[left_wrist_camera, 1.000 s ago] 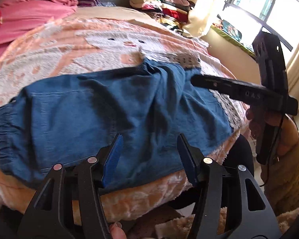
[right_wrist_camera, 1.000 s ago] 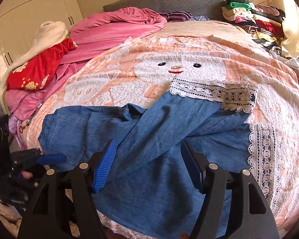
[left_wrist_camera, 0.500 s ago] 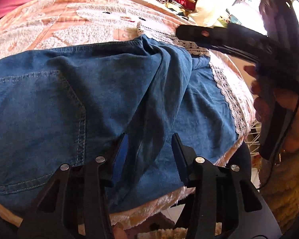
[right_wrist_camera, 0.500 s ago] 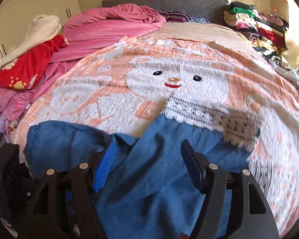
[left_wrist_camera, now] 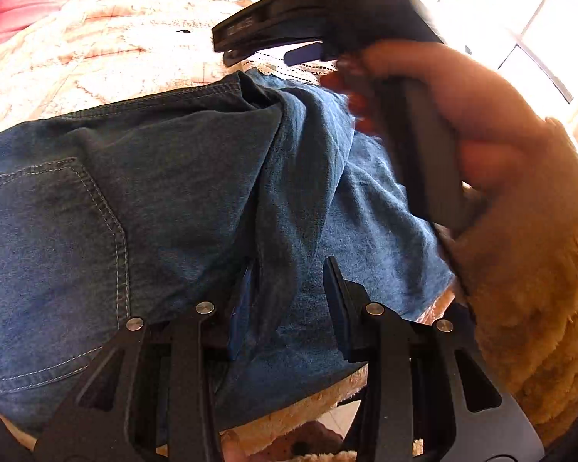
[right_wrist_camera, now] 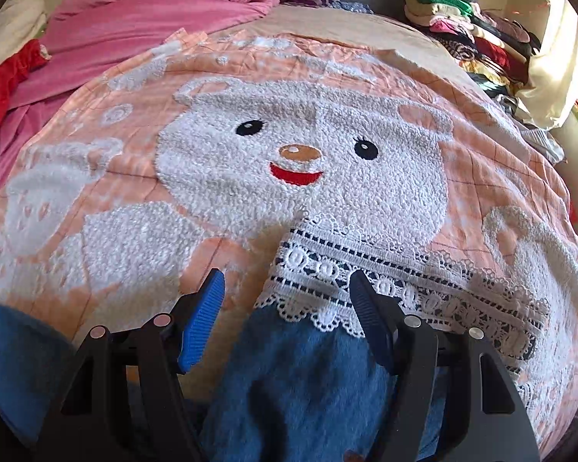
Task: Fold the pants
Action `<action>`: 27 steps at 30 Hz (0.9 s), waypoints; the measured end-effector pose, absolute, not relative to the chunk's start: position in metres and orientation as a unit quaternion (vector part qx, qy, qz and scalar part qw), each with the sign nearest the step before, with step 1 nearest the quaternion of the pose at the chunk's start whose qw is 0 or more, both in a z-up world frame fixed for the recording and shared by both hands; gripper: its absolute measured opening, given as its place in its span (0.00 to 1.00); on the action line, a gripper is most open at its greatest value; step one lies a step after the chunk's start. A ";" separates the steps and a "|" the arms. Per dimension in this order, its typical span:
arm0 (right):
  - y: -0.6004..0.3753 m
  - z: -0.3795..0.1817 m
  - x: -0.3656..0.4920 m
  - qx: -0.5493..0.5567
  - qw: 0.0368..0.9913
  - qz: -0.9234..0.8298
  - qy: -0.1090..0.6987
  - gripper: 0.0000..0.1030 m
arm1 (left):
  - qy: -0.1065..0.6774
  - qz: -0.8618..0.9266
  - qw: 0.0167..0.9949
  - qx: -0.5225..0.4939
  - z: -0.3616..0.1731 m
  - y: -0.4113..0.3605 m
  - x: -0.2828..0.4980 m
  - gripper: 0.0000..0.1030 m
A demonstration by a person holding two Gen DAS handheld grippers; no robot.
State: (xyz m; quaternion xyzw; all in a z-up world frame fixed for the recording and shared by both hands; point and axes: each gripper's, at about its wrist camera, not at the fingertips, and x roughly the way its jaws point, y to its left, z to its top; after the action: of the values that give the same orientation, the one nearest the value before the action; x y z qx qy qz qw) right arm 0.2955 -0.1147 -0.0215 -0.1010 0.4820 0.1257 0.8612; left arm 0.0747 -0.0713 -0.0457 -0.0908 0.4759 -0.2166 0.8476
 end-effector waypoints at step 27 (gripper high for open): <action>-0.324 0.047 0.178 0.157 0.900 0.129 0.386 0.11 | 0.445 -0.220 0.866 -0.050 -0.037 -0.067 0.085 0.08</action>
State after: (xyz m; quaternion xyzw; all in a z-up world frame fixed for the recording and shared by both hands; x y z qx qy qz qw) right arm 0.1776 -0.3243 0.0473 0.1573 0.3863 0.1295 0.8996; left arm 0.0847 -0.0669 -0.0369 -0.0495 0.4453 -0.2203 0.8664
